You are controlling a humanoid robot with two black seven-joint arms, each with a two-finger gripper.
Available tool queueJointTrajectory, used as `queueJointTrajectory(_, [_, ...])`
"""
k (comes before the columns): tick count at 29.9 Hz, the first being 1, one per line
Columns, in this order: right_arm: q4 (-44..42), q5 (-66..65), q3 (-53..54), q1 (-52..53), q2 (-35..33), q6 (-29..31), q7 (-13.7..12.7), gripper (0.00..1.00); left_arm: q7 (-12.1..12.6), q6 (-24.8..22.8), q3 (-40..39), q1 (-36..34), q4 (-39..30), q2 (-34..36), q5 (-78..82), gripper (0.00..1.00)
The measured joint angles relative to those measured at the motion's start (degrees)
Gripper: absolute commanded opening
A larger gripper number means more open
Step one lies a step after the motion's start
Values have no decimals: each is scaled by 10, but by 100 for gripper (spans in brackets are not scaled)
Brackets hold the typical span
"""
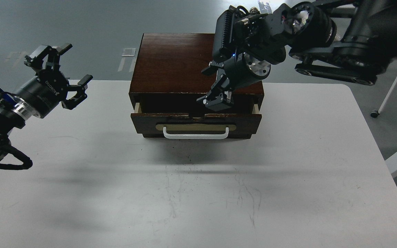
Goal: Put corn in drawer with both arms
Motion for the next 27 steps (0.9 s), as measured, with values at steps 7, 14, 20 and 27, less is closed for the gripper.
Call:
queueJointTrajectory(7, [5, 243, 16, -20, -123, 6, 0, 96, 0, -5, 0, 0, 0, -2, 0, 99])
queueJointTrajectory(14, [12, 451, 121, -167, -244, 8, 0, 96, 0, -16, 0, 1, 0, -5, 0, 99])
queueJointTrajectory(20, [7, 575, 304, -373, -305, 9, 0, 96, 0, -17, 0, 2, 0, -8, 0, 99])
queueJointTrajectory(27, [-1, 688, 461, -567, -304, 8, 0, 98, 0, -17, 0, 5, 0, -16, 0, 99])
